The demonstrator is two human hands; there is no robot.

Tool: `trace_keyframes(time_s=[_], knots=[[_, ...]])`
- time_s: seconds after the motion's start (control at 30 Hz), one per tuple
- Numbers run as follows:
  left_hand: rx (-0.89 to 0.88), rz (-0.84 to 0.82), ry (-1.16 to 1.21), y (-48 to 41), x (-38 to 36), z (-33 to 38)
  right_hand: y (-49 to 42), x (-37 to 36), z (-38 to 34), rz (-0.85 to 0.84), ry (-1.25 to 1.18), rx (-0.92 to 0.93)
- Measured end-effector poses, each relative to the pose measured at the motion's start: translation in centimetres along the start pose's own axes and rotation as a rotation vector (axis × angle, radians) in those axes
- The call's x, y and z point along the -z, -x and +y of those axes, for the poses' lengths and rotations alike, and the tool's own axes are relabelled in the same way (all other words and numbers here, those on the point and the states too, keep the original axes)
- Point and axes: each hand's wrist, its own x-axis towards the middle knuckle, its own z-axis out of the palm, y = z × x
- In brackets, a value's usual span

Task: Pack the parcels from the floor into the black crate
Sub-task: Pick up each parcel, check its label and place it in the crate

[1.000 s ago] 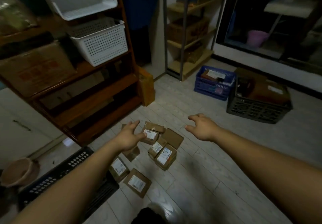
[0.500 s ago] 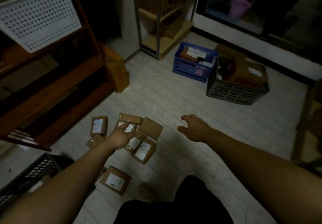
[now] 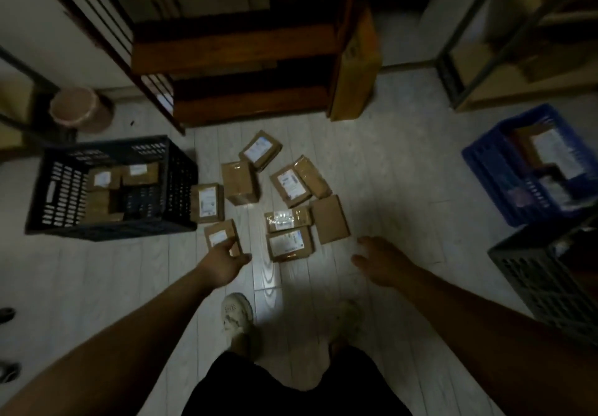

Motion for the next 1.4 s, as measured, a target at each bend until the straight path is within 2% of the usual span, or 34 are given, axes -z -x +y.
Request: trace_keyframes(time_s=[0.13, 0.27, 0.63, 0.73, 0.8, 0.9, 0.97, 1.13, 1.27, 1.4], knots=[[0.111, -0.013, 0.080, -2.7, -4.5, -3.5, -5.0, -1.2, 1.7, 0.079, -0.146, -0.011], [0.230, -0.023, 0.140, -8.2, -8.7, -7.0, -11.3, -5.9, 2.3, 0.087, -0.292, -0.004], [0.115, 0.093, 0.169, -34.7, -18.2, -17.3, -37.5, -21.8, 4.6, 0.084, -0.450, 0.122], [0.087, 0.058, 0.210, -40.4, -19.8, -19.0, -43.0, -23.7, 5.5, 0.092, -0.552, 0.037], [0.097, -0.016, 0.250, -43.1, -20.4, -19.7, -46.0, -24.8, 6.4, 0.040, -0.602, 0.036], [0.072, -0.176, 0.249, -45.8, -21.2, -20.9, -49.2, -26.9, 7.3, -0.063, -0.585, 0.062], [0.036, -0.211, 0.296, -46.9, -21.7, -21.8, -50.5, -28.2, 7.5, -0.078, -0.592, 0.069], [0.007, -0.034, 0.407, -45.9, -20.3, -21.3, -49.7, -28.1, 5.3, -0.027, -0.576, 0.117], [-0.134, 0.113, 0.524, -44.6, -18.3, -20.1, -48.4, -25.6, 3.7, 0.028, -0.655, 0.212], [-0.304, 0.175, 0.559, -43.7, -17.6, -18.9, -47.2, -22.8, 3.1, 0.123, -0.639, 0.388]])
